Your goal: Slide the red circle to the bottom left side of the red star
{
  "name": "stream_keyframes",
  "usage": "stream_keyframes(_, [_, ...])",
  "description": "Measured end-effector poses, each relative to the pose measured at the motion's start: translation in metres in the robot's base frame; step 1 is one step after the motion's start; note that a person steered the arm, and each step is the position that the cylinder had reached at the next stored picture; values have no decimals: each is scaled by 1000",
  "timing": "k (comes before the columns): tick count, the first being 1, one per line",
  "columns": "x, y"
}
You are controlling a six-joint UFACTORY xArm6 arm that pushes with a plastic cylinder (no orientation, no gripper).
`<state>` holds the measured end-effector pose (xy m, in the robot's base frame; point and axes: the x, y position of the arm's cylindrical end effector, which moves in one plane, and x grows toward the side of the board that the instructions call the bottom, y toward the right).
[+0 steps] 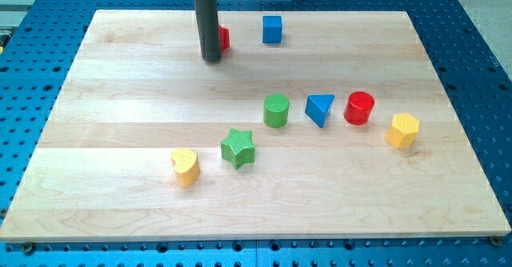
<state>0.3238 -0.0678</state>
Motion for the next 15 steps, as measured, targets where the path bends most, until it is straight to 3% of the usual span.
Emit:
stream_keyframes(3, [37, 181])
stream_keyframes(4, [41, 273])
stream_keyframes(5, [62, 319])
stream_keyframes(7, [121, 261])
stream_keyframes(10, [121, 102])
stream_keyframes(15, [50, -38])
